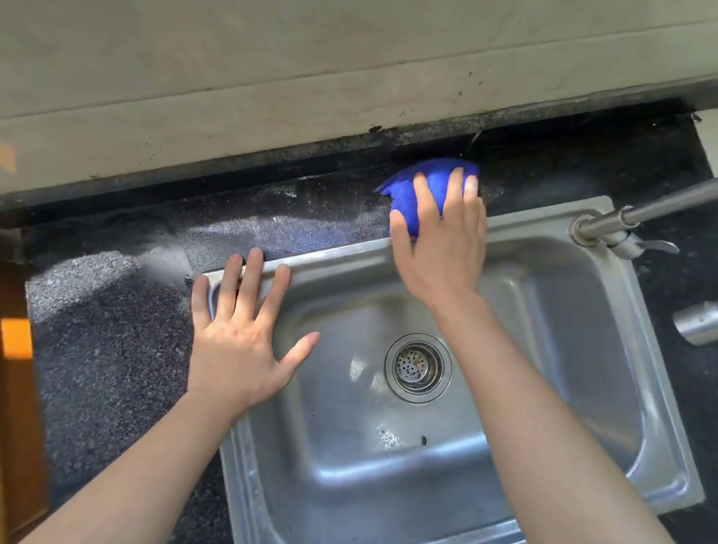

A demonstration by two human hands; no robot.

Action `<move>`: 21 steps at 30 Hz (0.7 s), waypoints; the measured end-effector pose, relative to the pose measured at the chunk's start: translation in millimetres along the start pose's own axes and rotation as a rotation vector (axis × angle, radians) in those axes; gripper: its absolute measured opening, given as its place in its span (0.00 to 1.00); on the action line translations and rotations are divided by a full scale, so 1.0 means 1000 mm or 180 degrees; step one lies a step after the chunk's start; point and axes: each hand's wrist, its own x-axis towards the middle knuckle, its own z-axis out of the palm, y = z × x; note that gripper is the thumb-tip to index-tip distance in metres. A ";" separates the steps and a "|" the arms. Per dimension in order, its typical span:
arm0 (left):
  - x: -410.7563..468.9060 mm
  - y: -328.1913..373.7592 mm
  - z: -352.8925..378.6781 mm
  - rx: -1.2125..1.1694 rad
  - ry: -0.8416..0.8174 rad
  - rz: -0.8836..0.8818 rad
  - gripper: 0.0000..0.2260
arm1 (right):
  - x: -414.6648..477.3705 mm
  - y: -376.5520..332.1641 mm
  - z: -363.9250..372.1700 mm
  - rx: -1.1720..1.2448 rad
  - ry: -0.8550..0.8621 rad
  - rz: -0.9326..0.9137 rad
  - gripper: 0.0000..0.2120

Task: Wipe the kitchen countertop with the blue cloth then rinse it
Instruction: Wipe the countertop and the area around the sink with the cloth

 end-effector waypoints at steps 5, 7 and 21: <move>0.001 0.002 0.000 -0.0024 0.0028 -0.0009 0.39 | 0.039 0.072 -0.021 -0.0408 -0.0121 0.0746 0.36; 0.001 0.003 -0.001 -0.0036 0.0012 -0.0012 0.39 | 0.061 0.096 -0.030 -0.0273 -0.0207 0.1404 0.36; 0.002 0.001 0.002 0.0034 0.0130 0.0012 0.41 | -0.001 -0.037 0.003 -0.0003 -0.0256 -0.0645 0.28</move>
